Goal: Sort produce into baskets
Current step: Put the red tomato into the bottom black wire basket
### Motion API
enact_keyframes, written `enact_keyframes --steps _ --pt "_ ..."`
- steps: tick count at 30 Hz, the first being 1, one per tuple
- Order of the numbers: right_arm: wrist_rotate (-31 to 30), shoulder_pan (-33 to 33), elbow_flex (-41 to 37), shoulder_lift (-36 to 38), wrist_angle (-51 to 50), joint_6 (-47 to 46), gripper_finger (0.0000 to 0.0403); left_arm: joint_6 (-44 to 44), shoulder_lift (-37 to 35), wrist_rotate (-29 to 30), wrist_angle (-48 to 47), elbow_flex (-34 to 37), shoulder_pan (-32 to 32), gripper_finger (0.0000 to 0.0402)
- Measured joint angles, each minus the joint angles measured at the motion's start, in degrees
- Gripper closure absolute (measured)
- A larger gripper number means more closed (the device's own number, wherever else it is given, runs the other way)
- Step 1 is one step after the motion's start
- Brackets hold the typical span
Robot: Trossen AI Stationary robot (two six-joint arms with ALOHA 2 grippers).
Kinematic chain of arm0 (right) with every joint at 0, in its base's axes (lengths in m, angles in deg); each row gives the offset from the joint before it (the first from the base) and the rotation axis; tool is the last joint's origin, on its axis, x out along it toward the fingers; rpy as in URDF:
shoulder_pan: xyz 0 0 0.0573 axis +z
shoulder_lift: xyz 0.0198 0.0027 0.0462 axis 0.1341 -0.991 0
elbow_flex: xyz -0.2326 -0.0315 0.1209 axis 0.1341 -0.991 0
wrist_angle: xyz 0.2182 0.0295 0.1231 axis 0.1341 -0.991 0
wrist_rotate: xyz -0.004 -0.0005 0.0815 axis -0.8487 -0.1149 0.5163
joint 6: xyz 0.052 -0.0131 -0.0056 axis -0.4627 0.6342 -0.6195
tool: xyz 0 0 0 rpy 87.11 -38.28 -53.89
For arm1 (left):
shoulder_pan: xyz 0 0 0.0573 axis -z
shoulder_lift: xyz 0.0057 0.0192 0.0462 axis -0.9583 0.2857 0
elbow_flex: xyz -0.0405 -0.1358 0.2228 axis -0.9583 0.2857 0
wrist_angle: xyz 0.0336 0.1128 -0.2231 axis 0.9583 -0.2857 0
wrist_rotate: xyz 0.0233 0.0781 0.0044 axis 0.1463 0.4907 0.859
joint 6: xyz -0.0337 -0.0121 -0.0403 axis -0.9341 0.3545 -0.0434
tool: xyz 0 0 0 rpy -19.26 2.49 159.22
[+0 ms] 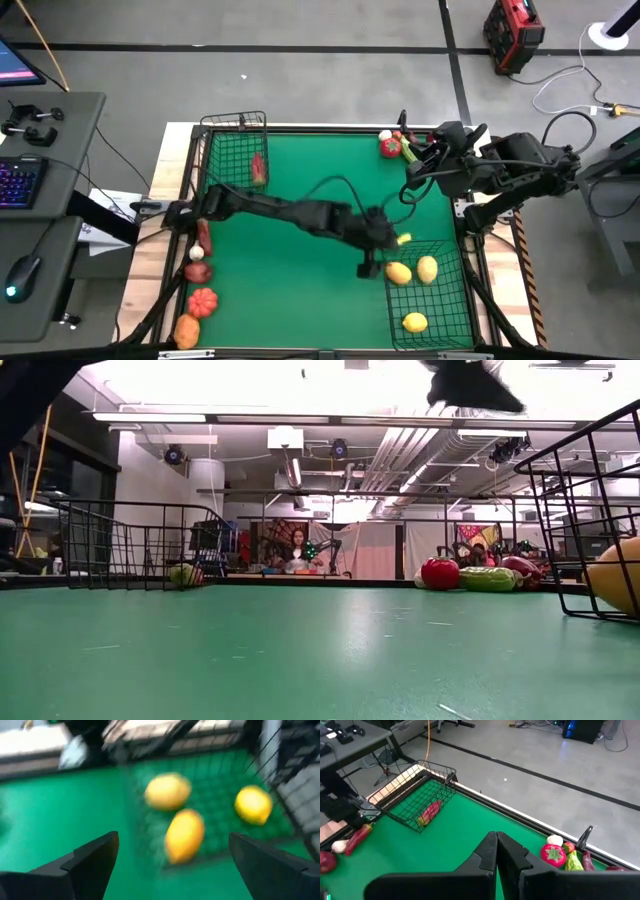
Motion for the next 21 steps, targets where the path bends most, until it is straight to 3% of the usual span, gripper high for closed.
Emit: enact_keyframes --steps 5,10,16,21 --pt "3.31 -1.75 -0.02 0.00 -1.15 -1.70 0.0402 -4.44 -6.10 -3.80 -5.74 6.96 -6.59 0.0036" --pt "5.52 -5.26 -2.58 0.72 -3.47 -0.46 0.0372 -11.30 -16.85 -6.31 3.17 26.43 -12.08 0.0035" --pt "14.76 -17.68 -16.34 4.69 -0.74 5.61 0.0260 -22.11 -36.80 -5.33 19.76 51.40 -12.73 0.0035" --pt "28.57 -33.34 -31.97 6.71 16.01 17.59 0.0138 -26.22 -52.42 5.49 23.03 62.01 -11.98 0.0035"
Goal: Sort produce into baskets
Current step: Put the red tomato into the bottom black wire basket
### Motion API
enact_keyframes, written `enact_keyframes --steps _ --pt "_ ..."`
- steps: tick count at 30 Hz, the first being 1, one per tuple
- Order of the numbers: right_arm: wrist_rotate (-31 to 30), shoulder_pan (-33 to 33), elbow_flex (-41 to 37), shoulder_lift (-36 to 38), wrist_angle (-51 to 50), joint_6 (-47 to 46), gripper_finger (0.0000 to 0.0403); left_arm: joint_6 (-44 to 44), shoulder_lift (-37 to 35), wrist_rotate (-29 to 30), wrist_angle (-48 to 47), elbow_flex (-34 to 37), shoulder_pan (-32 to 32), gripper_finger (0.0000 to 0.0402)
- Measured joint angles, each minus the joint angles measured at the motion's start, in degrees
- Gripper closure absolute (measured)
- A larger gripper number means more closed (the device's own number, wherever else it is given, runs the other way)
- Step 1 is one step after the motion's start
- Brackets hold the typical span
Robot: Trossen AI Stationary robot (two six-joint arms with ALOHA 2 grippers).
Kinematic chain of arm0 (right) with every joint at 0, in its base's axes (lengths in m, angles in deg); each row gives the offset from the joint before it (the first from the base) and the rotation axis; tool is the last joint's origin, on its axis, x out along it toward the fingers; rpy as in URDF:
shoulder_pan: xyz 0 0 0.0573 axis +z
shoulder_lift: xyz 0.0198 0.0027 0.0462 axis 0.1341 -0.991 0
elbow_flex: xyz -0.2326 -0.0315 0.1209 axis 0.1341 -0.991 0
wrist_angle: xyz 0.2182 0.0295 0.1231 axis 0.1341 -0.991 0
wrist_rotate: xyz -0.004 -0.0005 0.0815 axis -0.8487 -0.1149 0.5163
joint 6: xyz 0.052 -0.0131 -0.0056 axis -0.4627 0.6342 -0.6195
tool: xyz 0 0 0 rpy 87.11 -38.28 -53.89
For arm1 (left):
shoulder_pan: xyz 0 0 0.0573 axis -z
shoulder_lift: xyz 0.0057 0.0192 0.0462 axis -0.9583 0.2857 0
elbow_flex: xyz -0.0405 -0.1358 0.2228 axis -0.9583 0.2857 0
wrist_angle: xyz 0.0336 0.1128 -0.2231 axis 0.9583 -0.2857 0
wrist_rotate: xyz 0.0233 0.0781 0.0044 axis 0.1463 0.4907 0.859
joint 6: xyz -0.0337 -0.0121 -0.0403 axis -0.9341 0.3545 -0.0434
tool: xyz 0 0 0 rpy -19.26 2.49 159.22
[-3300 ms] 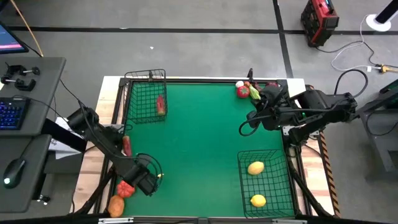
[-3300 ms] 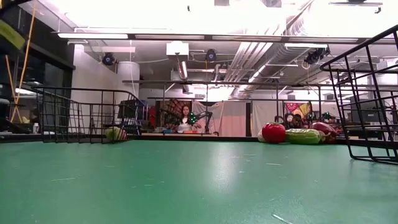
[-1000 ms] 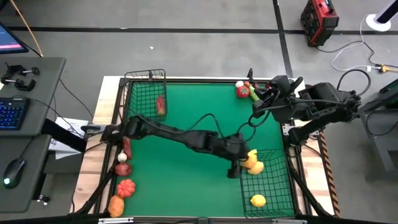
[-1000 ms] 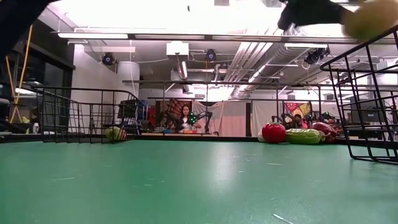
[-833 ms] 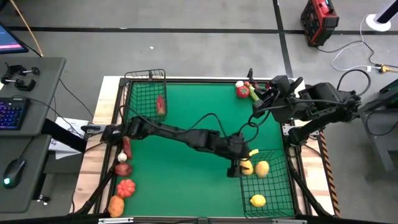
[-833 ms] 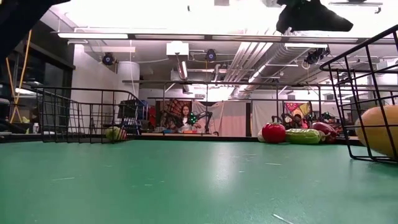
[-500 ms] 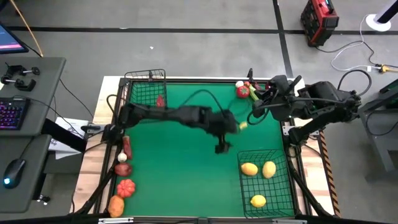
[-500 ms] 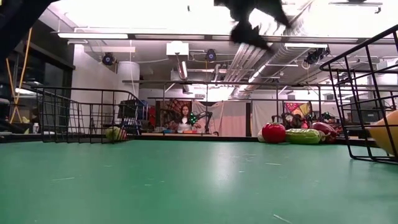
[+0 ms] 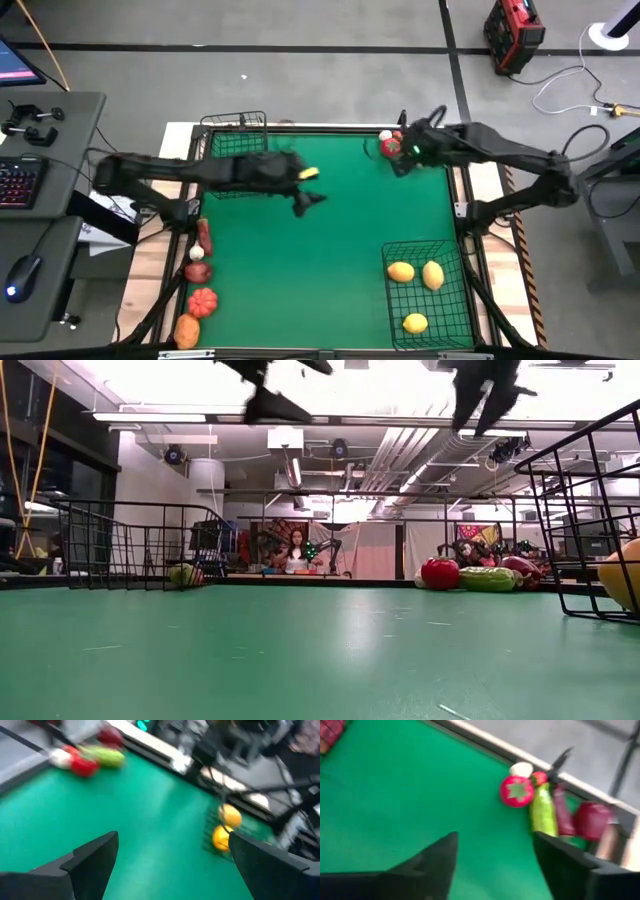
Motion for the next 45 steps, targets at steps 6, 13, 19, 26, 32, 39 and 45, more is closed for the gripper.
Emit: enact_keyframes --steps 6,13,19,26,32,39,45 --pt "14.60 -16.28 -8.47 -7.00 15.42 10.08 0.0043 5.47 -11.31 4.27 -0.77 1.84 -5.60 0.0035" --pt "15.32 -25.51 -8.55 -19.22 15.68 10.87 0.0011 12.06 -18.76 -1.32 -0.91 1.90 -16.52 0.0035" --pt "19.20 -26.27 -8.55 -24.10 19.27 5.09 0.0011 11.82 -20.02 -10.51 -1.03 1.86 -24.12 0.0035" --pt "14.66 -26.29 -8.50 -24.65 21.07 -8.23 0.0011 12.26 -18.26 -12.96 -1.07 1.88 -27.98 0.0035" --pt "11.25 -26.29 -8.50 -24.80 21.11 -15.32 0.0011 10.75 -16.90 -13.06 -1.06 1.88 -28.71 0.0035" --pt "9.38 -26.29 -8.46 -27.24 21.18 -21.13 0.0011 10.74 -16.72 -13.08 -0.92 1.88 -28.71 0.0035" --pt "6.95 -26.29 -8.46 -27.43 23.80 -24.77 0.0011 10.78 -16.72 -13.05 -0.92 1.88 -28.71 0.0035"
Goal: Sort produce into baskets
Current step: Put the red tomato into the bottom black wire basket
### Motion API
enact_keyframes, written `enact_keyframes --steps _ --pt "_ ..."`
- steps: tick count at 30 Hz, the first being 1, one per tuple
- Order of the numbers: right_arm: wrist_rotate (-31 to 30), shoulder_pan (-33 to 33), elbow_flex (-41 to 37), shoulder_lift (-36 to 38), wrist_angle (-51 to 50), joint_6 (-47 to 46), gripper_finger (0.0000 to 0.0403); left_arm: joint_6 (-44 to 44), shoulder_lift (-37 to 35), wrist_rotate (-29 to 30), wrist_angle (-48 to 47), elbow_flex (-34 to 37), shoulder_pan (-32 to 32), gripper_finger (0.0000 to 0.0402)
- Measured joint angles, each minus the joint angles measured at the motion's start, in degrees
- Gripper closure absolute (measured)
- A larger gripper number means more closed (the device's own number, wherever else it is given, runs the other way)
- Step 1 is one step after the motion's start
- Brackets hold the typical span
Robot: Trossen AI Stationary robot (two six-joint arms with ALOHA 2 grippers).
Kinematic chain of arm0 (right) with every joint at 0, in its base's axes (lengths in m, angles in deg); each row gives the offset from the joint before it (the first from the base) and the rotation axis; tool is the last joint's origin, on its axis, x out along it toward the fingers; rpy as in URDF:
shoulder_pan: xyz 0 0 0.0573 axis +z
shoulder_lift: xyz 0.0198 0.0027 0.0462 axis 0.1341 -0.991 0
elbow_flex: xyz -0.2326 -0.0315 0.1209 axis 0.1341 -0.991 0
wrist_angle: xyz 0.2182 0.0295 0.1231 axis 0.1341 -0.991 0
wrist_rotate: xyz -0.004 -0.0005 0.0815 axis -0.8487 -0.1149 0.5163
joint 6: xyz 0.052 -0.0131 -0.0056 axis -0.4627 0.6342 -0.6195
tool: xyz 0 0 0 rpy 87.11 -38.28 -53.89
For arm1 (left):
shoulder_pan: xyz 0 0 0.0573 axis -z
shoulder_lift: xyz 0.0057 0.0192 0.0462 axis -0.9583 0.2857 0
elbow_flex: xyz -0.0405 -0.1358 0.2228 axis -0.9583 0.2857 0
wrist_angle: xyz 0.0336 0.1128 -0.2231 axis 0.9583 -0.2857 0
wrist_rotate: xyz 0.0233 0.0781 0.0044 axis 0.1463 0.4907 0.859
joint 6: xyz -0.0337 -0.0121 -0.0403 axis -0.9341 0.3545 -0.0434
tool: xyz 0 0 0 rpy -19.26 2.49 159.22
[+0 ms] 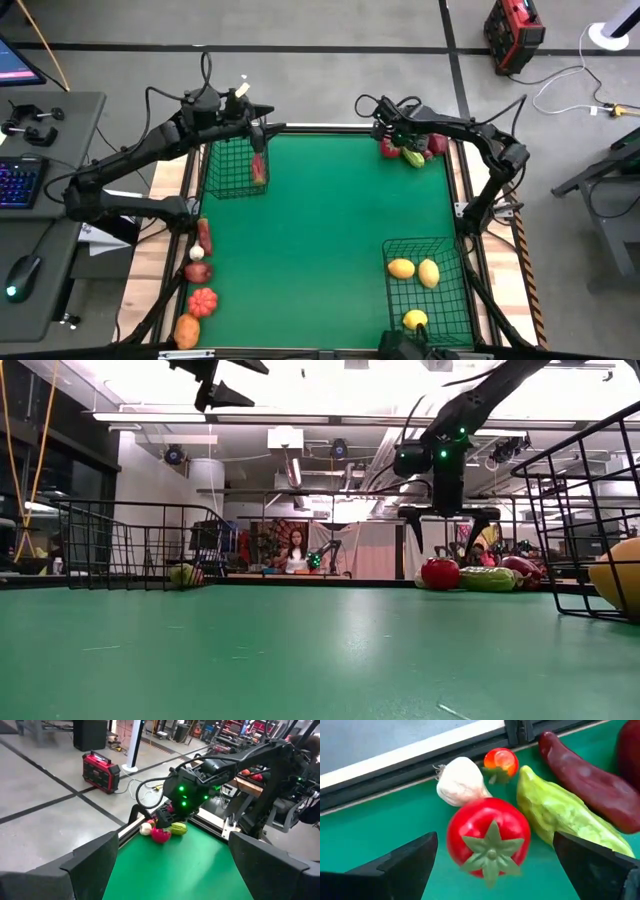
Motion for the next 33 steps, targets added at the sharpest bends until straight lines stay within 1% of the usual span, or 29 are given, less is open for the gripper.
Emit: enact_keyframes --steps 3,6,9,11,13,15,17,20,21,23,26,28,30,33 --pt "0.62 0.00 0.00 0.54 0.39 2.82 0.0011 0.33 0.00 0.00 0.00 0.00 0.00 0.0035" --pt "0.77 0.30 0.00 2.98 1.23 4.80 0.0011 1.78 0.00 0.00 0.00 0.00 -0.22 0.0035" --pt "-2.55 1.19 0.00 6.65 1.91 7.14 0.0011 2.72 0.00 -0.02 -0.02 0.00 -0.65 0.0035" --pt "-3.59 1.90 0.00 9.43 1.67 8.93 0.0011 3.10 0.00 0.01 -0.04 0.00 -1.03 0.0035" --pt "-3.55 3.32 0.00 11.70 0.10 9.69 0.0011 3.02 0.00 0.03 -0.04 0.00 -1.52 0.0035" --pt "-4.20 6.29 0.00 13.25 -2.98 9.16 0.0011 3.00 0.00 0.03 -0.10 0.00 -2.09 0.0035" --pt "-6.66 10.62 0.00 13.90 -7.44 5.79 0.0011 2.67 0.00 0.03 -0.25 0.00 -2.43 0.0035" --pt "-12.37 16.74 -0.05 13.90 -12.22 -2.39 0.0011 2.10 0.00 0.02 -0.50 0.00 -2.84 0.0035" --pt "-13.57 18.13 -0.49 13.86 -12.24 -5.17 0.0011 2.12 0.00 0.02 -0.49 0.00 -2.95 0.0035" --pt "-13.17 19.64 -2.69 13.79 -9.59 -9.85 0.0011 2.10 0.00 0.01 -0.38 0.00 -3.35 0.0035" --pt "-10.61 20.04 -8.84 13.66 -1.52 -13.24 0.0011 1.96 0.00 0.05 -0.35 0.00 -3.72 0.0035" --pt "-10.37 19.34 -13.24 13.65 3.43 -16.67 0.0011 1.51 0.00 0.02 -0.35 0.00 -3.96 0.0035" --pt "-10.90 17.90 -16.40 13.60 6.55 -20.15 0.0011 1.01 0.00 -0.60 -0.35 0.00 -3.98 0.0035" --pt "-13.40 15.76 -19.11 13.60 11.27 -22.34 0.0011 0.96 0.00 -0.82 -0.35 0.00 -3.96 0.0035"
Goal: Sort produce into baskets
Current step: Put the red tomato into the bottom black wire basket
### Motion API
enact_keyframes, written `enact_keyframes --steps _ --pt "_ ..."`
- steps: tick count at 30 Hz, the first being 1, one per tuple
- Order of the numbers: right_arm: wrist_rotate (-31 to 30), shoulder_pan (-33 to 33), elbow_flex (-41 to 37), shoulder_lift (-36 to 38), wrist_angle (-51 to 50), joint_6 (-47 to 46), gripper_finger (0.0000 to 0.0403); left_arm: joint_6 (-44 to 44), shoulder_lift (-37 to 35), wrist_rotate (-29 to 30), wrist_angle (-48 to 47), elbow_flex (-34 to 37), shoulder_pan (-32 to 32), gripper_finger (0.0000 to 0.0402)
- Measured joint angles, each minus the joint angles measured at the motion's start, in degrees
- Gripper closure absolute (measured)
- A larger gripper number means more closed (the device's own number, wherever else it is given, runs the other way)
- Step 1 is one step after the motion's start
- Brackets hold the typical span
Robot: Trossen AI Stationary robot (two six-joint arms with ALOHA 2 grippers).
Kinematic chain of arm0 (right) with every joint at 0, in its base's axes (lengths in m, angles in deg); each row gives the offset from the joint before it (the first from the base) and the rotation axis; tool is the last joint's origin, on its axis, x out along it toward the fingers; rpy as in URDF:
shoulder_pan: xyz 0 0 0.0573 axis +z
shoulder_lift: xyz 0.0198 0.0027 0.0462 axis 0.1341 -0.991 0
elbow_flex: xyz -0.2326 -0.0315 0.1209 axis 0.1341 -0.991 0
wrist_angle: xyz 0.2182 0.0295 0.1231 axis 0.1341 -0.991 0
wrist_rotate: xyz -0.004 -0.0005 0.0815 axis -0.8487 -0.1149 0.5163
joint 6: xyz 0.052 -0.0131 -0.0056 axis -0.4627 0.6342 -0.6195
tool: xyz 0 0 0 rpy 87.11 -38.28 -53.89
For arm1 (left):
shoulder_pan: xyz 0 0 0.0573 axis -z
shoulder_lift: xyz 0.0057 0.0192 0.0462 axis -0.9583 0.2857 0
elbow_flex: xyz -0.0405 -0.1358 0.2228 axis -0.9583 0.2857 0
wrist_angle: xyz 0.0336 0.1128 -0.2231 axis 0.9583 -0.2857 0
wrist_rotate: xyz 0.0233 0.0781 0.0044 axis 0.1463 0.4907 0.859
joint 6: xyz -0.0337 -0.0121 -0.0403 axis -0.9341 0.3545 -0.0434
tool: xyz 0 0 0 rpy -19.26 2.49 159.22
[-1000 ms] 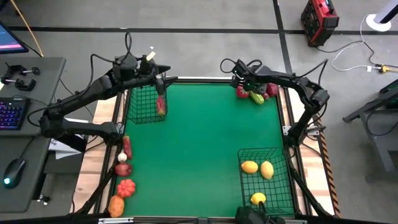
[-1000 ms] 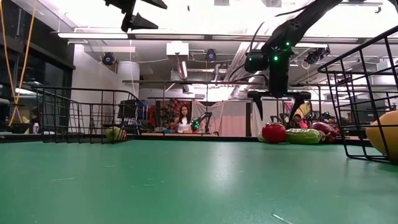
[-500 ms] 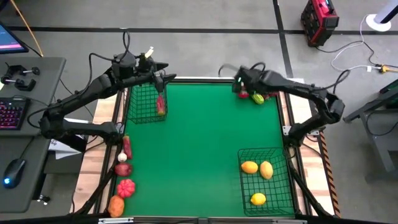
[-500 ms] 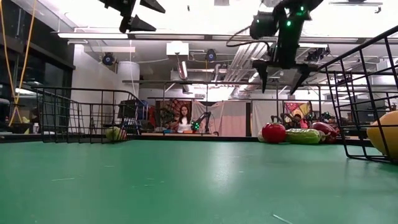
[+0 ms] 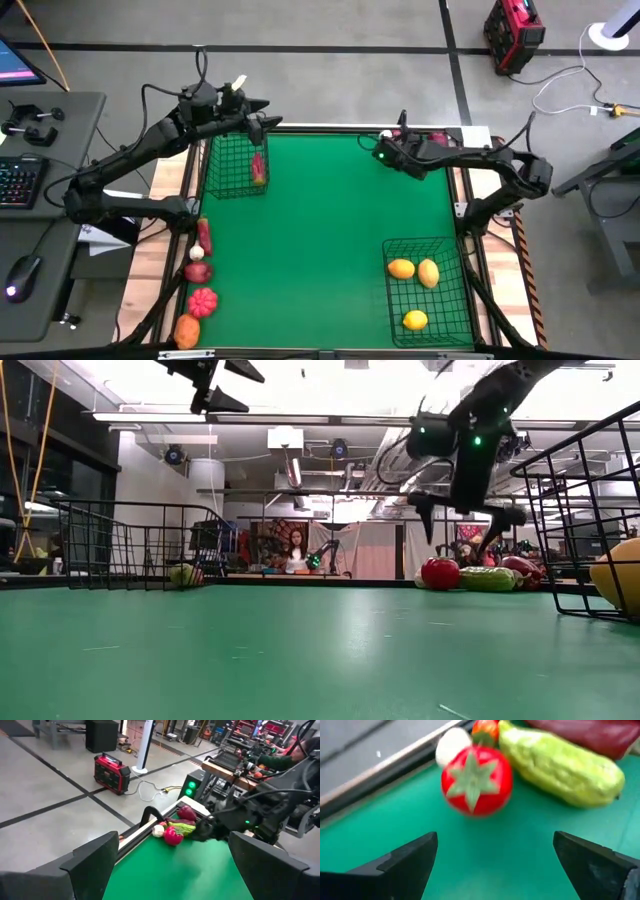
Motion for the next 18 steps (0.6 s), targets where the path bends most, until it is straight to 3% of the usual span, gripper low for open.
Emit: enact_keyframes --steps 7,12,18 --pt "0.04 -4.73 2.27 -4.18 4.87 4.06 0.0011 0.00 0.00 -0.06 0.00 0.00 0.00 0.0035" --pt "3.99 -6.43 5.02 -8.88 4.23 3.96 0.0011 0.00 0.00 -1.44 -0.20 0.00 0.00 0.0035" --pt "2.64 -6.58 5.66 -11.45 3.27 1.21 0.0011 0.03 0.00 -2.00 -0.20 0.00 0.00 0.0035"
